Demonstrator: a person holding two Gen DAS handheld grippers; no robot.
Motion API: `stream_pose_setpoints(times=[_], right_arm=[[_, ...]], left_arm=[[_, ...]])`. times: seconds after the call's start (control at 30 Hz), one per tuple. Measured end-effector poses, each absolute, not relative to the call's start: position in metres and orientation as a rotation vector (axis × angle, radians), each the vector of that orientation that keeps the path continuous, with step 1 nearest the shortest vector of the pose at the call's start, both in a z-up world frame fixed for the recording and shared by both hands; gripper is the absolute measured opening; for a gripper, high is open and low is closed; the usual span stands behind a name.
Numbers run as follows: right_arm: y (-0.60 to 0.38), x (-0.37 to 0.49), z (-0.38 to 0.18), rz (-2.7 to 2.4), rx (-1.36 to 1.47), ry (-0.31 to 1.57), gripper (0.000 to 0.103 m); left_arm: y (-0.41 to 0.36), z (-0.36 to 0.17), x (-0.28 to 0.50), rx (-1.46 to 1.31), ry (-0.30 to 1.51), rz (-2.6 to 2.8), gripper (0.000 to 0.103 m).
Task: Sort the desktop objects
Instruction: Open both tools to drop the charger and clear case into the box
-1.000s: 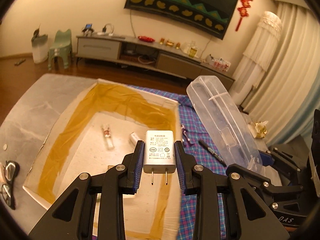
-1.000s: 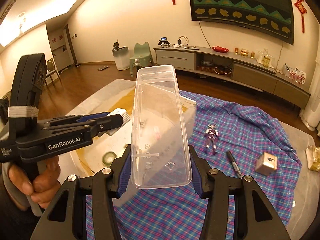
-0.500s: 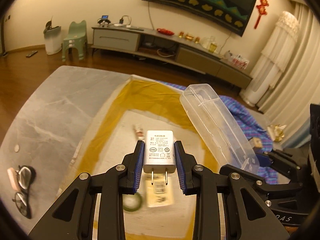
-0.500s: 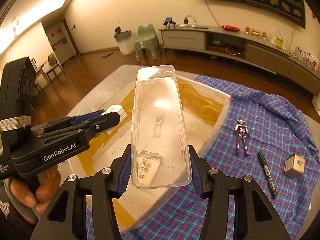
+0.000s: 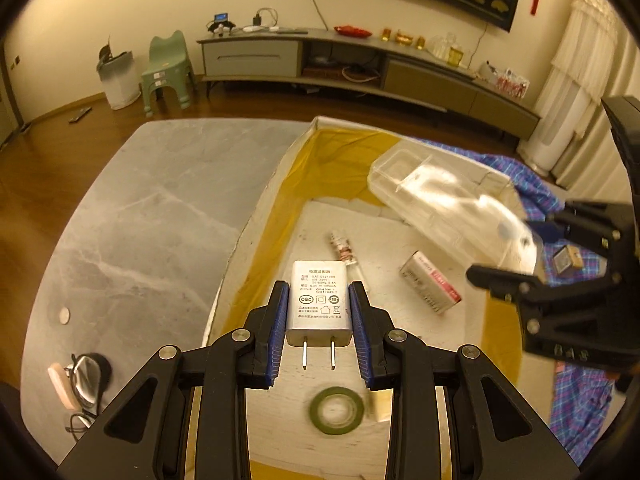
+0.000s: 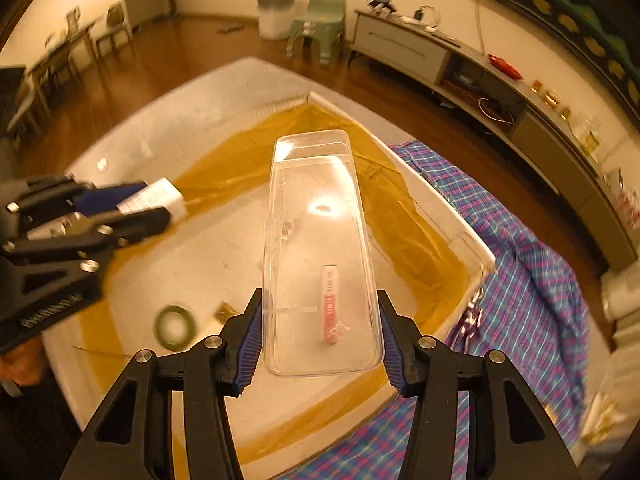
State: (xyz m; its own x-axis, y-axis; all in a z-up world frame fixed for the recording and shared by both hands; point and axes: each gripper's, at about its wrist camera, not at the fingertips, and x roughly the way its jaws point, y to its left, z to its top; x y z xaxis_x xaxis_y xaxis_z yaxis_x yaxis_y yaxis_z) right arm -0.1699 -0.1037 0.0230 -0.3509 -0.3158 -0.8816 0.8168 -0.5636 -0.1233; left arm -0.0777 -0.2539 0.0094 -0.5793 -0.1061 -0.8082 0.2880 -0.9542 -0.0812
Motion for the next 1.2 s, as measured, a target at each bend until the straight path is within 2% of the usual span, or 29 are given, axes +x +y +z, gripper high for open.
stream_pose_setpoints(times=[0.27, 0.43, 0.67, 1.2], right_arm=[[-0.121, -0.192, -0.007, -1.917, 1.109, 1.048, 0.053], [-0.125, -0.198, -0.018, -1.877, 1.096, 1.131, 0.053], [-0.119, -0.203, -0.024, -1.881, 1.078, 1.124, 0.06], [-0.109, -0.197, 0.0, -1.964, 1.068, 1.068, 0.061]], left_arm=[[-0.254, 0.002, -0.088, 1.366, 0.233, -2.559, 0.031], [-0.255, 0.0, -0.09, 1.384, 0.238, -2.542, 0.031], [-0.261, -0.002, -0.089, 1.403, 0.278, -2.522, 0.035], [-0.259, 0.002, -0.081, 1.391, 0.277, -2.55, 0.036]])
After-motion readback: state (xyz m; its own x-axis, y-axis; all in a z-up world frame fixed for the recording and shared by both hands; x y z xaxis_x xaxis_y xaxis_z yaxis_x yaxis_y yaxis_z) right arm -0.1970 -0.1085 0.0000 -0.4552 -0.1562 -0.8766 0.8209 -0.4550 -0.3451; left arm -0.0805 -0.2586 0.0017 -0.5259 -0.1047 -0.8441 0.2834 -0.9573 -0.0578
